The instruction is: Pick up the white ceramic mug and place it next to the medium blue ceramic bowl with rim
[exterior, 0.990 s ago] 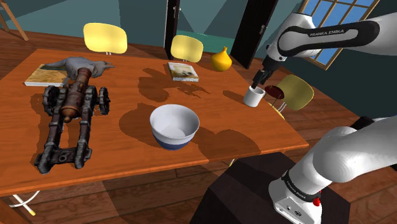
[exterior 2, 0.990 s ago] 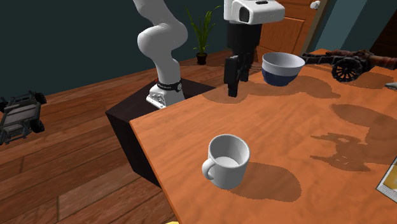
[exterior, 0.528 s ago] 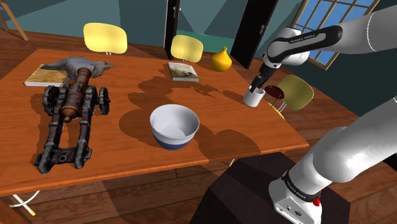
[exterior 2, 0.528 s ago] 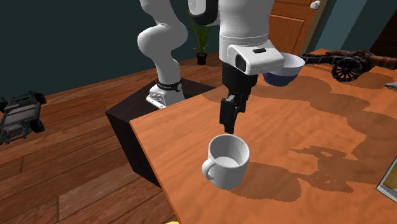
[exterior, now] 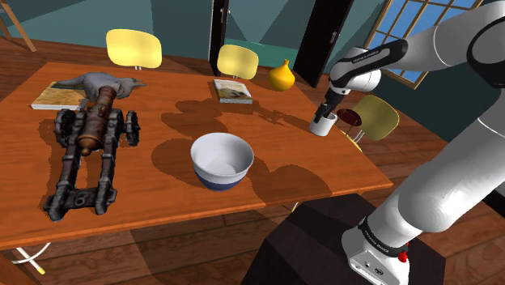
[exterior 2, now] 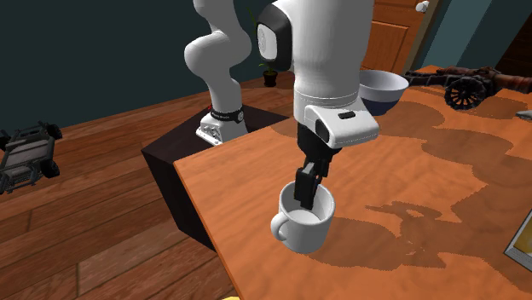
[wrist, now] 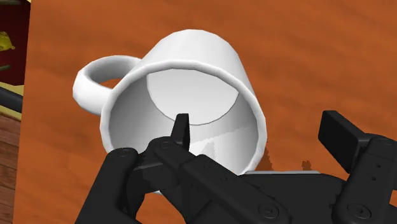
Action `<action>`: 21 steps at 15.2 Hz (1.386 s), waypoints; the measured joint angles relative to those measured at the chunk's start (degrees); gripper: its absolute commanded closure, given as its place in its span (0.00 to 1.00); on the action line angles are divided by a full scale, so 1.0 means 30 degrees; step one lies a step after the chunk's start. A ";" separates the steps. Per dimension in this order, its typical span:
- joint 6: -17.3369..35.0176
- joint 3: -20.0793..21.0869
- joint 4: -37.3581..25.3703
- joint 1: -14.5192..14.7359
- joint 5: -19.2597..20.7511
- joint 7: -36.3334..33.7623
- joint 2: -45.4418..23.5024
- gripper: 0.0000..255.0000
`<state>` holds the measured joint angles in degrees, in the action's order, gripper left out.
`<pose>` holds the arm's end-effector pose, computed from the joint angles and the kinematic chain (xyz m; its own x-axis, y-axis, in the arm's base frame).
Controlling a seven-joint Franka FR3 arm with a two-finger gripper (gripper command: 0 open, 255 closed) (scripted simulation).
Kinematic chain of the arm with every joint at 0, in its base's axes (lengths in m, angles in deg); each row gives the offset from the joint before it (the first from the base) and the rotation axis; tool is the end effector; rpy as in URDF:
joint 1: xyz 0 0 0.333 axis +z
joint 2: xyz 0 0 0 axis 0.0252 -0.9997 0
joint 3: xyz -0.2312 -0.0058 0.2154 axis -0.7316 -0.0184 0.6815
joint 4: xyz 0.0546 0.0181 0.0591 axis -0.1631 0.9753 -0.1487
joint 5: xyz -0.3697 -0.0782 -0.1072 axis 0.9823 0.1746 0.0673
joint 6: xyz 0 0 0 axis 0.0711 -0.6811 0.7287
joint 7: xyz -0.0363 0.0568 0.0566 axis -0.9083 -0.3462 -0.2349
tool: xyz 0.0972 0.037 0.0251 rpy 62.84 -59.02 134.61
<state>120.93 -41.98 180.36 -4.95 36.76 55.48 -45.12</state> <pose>0.4256 -0.2845 0.3598 0.9968 0.0031 0.0801 0.0023 -0.9999 0.0100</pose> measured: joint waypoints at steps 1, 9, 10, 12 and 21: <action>0.0241 -0.0016 0.0062 0.0002 -0.0161 0.0129 -0.0209 0.00; 0.0653 -0.0028 0.0217 0.0002 -0.0395 0.0313 -0.0503 1.00; 0.0653 -0.0028 0.0217 0.0002 -0.0395 0.0313 -0.0503 1.00; 0.0653 -0.0029 0.0217 0.0002 -0.0395 0.0313 -0.0503 1.00; 0.0313 -0.0028 0.0071 -0.0002 -0.0215 0.0179 -0.0280 1.00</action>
<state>121.87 -42.06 180.57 -4.96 36.11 56.02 -45.96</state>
